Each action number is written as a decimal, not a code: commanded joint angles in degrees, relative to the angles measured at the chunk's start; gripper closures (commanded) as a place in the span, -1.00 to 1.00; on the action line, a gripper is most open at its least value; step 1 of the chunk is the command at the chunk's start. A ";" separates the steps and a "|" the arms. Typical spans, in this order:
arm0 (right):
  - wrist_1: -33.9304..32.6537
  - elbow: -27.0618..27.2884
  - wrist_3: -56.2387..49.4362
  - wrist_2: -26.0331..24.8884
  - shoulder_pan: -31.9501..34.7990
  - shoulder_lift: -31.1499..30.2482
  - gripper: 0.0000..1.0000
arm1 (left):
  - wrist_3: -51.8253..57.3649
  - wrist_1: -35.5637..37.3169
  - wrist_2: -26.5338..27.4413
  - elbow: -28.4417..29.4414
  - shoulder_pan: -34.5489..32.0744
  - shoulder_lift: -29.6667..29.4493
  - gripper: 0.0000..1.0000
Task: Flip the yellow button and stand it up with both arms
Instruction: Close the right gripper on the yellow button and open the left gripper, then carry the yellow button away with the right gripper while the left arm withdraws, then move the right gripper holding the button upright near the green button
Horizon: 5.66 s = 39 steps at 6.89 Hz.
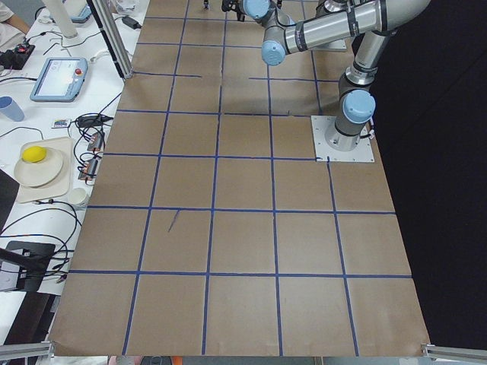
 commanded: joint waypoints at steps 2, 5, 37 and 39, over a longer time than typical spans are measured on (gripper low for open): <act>-0.01 -0.04 0.04 -0.09 -0.02 0.03 0.40 | -0.71 0.00 0.09 -0.01 0.00 0.04 0.71; -0.09 -0.04 -0.05 -0.09 -0.02 0.03 0.40 | -0.80 0.00 0.18 -0.09 0.00 0.13 -0.14; -108.28 39.50 -98.92 2.27 -53.27 15.58 1.00 | 26.45 -61.18 57.75 35.15 7.21 -1.63 -0.99; -108.81 42.04 -99.10 2.37 -53.63 16.81 1.00 | 26.45 -61.18 57.66 35.15 7.12 -1.45 -0.99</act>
